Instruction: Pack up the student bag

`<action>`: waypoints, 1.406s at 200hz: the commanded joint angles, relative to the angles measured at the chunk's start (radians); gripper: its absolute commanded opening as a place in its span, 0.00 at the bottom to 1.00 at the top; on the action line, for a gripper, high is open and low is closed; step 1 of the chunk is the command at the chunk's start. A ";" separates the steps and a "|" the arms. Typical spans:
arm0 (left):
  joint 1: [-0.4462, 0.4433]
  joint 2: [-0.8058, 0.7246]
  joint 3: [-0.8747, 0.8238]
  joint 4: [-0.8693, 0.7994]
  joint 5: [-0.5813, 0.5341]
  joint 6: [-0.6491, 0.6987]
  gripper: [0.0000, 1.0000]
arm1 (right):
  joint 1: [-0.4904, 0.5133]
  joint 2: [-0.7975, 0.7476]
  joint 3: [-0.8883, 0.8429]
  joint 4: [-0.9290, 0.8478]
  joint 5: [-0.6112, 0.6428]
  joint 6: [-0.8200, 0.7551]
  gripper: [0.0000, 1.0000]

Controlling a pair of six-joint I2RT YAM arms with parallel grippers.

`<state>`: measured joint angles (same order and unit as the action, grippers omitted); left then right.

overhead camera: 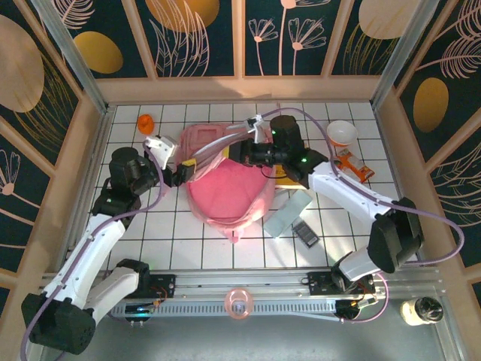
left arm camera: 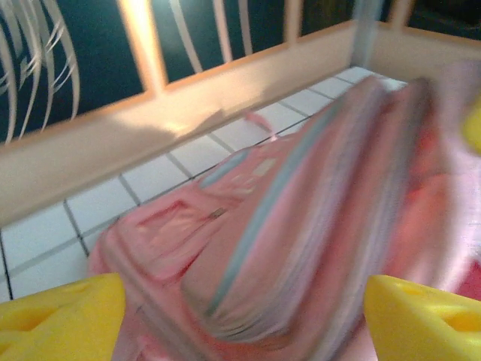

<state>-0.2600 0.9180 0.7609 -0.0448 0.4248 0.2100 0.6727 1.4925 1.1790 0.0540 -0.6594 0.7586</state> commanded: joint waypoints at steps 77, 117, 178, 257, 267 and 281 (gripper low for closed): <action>-0.132 0.131 0.037 0.042 -0.266 0.244 0.50 | 0.111 0.098 0.112 0.146 0.000 -0.009 0.00; -0.131 -0.034 -0.010 -0.086 -0.418 0.230 0.00 | 0.105 0.090 0.056 0.161 0.053 -0.001 0.00; -0.130 -0.059 -0.063 -0.235 -0.743 0.292 0.04 | 0.197 0.141 -0.065 0.412 0.275 0.200 0.00; -0.131 -0.144 0.004 -0.445 -0.490 0.050 0.56 | 0.264 0.108 -0.179 0.326 0.441 0.255 0.45; -0.131 -0.157 0.009 -0.484 -0.454 0.046 0.59 | 0.267 0.084 -0.206 0.284 0.437 0.281 0.49; -0.130 -0.190 -0.001 -0.508 -0.434 0.067 0.63 | 0.276 0.060 -0.243 0.225 0.406 0.322 0.52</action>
<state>-0.3943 0.7795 0.7292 -0.4522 -0.0601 0.3115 0.9352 1.6249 0.9894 0.3962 -0.2779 1.0130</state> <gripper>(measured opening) 0.606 0.496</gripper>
